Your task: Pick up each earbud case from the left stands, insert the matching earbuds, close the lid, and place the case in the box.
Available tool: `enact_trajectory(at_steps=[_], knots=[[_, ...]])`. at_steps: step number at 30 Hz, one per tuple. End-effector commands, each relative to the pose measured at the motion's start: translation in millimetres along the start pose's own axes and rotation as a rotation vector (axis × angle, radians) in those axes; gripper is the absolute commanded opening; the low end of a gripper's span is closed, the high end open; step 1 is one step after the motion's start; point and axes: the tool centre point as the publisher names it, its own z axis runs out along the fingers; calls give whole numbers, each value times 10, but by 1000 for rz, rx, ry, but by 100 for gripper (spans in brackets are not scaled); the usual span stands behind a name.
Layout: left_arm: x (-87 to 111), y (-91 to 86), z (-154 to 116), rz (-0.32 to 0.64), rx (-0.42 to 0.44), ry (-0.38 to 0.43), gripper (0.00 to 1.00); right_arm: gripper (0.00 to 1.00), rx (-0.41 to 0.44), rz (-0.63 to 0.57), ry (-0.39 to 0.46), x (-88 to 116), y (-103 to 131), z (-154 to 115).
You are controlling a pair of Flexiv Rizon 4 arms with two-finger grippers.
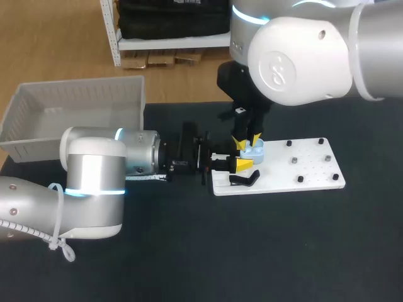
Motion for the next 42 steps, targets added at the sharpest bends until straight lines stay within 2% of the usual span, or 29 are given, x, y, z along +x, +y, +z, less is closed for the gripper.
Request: enact_trajectory(at_steps=[1, 16, 42], knots=[[9, -14, 2, 3, -6, -3, 0, 0, 5, -26, -9, 22, -22, -8], [9, -14, 2, 3, -6, -3, 0, 0, 7, -82, -8, 4, -68, -25], [9, -14, 2, 3, -6, -3, 0, 0, 26, -87, 11, -32, -115, 82]])
